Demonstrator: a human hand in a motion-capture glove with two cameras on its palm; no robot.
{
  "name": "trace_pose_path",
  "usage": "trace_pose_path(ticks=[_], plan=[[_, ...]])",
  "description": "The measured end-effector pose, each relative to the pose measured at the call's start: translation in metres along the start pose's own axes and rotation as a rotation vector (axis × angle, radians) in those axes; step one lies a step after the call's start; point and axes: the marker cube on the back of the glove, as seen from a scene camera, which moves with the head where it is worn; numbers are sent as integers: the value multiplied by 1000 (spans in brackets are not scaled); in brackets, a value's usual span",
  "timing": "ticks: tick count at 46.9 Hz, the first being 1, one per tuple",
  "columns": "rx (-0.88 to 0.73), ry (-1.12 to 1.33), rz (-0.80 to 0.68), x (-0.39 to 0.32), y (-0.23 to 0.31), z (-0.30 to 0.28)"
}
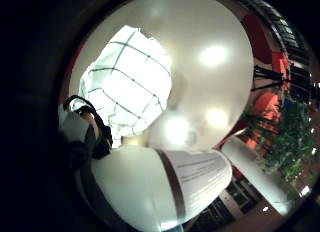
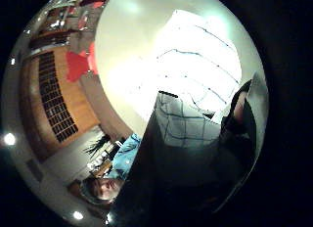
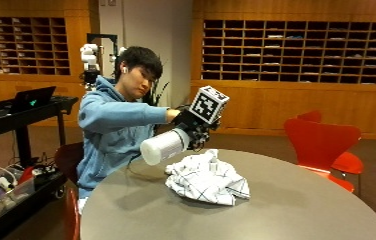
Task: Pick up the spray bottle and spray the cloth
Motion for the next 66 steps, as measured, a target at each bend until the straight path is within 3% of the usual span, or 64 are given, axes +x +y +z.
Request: trace_pose_path(ticks=[22, 31, 37, 50, 66], plan=[[-158, 319, 57, -58, -11, 23], [-159, 370, -37, -63, -10, 17], [-66, 225, -56, -84, -10, -3], [173, -319, -382, -137, 5, -67], [391, -860, -710, -220, -2, -75]])
